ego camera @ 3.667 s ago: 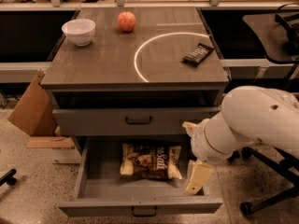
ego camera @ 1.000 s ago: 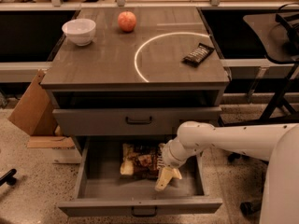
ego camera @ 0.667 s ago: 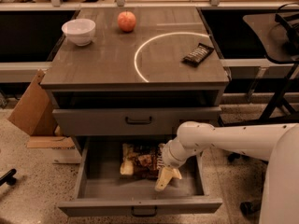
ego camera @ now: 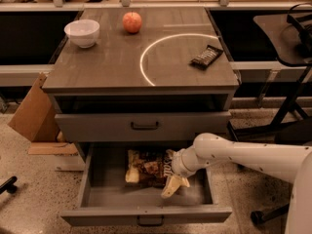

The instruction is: Pick brown chip bag from middle drawer and place on counter

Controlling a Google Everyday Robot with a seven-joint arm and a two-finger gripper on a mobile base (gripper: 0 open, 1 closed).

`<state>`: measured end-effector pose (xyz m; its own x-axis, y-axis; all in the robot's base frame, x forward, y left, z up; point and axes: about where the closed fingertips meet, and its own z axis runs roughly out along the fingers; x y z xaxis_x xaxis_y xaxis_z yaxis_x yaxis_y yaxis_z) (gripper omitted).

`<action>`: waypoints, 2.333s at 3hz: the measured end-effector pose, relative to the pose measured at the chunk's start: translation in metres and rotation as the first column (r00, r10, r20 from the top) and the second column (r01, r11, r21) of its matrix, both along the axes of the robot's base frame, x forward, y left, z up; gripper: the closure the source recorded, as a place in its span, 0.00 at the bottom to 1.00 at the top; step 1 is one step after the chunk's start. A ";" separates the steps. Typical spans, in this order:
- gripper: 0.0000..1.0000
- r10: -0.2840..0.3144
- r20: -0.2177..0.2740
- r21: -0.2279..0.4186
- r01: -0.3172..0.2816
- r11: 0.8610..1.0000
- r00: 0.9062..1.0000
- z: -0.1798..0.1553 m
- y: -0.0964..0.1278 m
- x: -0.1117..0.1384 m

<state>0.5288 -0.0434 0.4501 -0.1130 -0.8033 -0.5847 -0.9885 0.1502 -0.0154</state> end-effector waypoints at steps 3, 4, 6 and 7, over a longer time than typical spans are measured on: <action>0.00 -0.036 0.065 -0.007 0.036 0.999 0.997 -0.031 0.010 0.020; 0.00 -0.040 0.054 -0.033 0.042 0.999 0.998 -0.051 0.012 0.028; 0.18 -0.020 0.029 -0.088 0.022 0.996 0.999 -0.087 0.019 0.040; 0.41 -0.015 0.045 -0.093 0.019 0.995 0.999 -0.085 0.018 0.039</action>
Offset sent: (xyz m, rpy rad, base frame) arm 0.0248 0.0105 -0.0274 0.0028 -0.1049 -0.0431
